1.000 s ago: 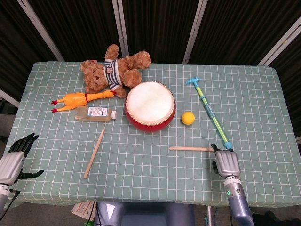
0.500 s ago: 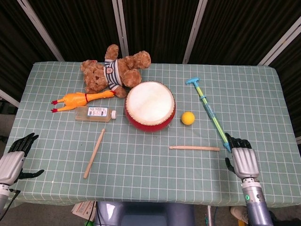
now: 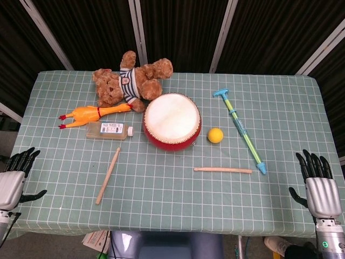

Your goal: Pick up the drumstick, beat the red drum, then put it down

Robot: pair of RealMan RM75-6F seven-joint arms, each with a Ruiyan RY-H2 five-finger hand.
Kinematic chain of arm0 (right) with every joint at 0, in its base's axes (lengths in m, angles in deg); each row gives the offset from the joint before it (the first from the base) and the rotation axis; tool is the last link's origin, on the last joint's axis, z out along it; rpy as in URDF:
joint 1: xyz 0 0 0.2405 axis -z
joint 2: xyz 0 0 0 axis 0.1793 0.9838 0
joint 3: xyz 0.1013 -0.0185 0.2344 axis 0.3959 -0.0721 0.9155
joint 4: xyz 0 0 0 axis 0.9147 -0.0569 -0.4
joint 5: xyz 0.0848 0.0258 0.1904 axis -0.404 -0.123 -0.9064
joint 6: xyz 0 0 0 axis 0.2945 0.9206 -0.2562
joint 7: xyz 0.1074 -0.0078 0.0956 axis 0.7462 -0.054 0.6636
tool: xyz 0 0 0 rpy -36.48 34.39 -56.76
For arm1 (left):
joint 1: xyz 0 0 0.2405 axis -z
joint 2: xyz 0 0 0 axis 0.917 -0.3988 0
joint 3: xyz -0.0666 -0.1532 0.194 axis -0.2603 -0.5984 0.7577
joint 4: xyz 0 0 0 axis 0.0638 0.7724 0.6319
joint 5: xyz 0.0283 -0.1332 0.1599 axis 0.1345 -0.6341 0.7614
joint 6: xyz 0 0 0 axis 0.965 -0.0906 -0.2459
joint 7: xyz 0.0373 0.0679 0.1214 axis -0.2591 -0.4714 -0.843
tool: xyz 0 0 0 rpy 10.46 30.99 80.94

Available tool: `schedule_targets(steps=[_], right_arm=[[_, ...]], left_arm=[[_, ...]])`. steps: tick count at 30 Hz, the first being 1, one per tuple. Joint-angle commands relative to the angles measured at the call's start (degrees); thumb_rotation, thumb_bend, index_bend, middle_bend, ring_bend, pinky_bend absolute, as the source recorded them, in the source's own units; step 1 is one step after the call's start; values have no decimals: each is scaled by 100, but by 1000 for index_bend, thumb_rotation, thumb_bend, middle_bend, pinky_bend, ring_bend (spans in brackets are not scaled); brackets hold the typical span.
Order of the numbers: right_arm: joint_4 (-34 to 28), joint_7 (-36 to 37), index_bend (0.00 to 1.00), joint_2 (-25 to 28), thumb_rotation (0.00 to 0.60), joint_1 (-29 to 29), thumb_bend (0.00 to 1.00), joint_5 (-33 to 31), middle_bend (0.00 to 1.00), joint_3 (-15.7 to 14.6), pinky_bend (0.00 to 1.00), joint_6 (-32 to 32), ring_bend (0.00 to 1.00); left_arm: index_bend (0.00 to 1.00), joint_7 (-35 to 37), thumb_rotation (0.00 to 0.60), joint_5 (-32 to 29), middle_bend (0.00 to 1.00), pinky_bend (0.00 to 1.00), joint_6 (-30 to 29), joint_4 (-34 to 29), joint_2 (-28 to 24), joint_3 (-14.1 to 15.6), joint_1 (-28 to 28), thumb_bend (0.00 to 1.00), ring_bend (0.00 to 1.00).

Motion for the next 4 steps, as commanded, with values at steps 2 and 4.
schedule_targets(steps=[2, 4], right_arm=[[178, 240, 0, -116, 600, 83, 271, 5, 0, 157, 47, -121, 0], [173, 236, 0, -125, 600, 103, 270, 29, 0, 181, 47, -179, 0]], left_arm=[[0, 17, 600, 116, 0, 27, -153, 176, 142, -49, -47, 16, 0], [0, -24, 600, 131, 0, 27, -200, 212, 179, -61, -58, 16, 0]])
